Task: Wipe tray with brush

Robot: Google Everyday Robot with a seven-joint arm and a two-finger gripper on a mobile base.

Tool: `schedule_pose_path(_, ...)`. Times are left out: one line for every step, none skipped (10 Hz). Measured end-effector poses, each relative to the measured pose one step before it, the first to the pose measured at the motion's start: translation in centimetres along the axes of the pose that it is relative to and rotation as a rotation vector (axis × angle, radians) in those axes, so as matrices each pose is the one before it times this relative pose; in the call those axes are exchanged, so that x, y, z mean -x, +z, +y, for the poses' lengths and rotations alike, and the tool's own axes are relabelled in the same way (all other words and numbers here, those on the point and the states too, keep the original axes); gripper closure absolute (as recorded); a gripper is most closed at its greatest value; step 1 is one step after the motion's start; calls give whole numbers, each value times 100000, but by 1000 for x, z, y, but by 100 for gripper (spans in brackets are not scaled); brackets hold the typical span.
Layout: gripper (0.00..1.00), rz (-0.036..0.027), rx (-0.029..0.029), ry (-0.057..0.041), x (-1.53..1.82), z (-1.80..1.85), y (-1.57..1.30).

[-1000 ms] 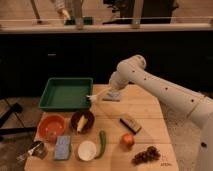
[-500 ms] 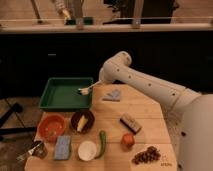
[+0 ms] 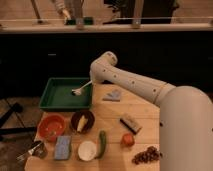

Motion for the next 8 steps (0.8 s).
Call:
schedule_pose_path(100,359,-847,-1107,462,-169,773)
schedule_pose_path(100,-251,-136,-290,304,-100,118)
schedule_pose_path(100,59,18,51,-49,20,1)
schedule_pose_path(100,197,-51,281,-240,58,-87)
schedule_pose_path(100,-52,87,-38,39,38,42)
schedule_pose_path(100,-64,-28,-101,87,-44,6)
schedule_pose_path(100,-45,11,-90,81,-23,30)
schedule_pose_path(100,742,243,-139,-84,123,23)
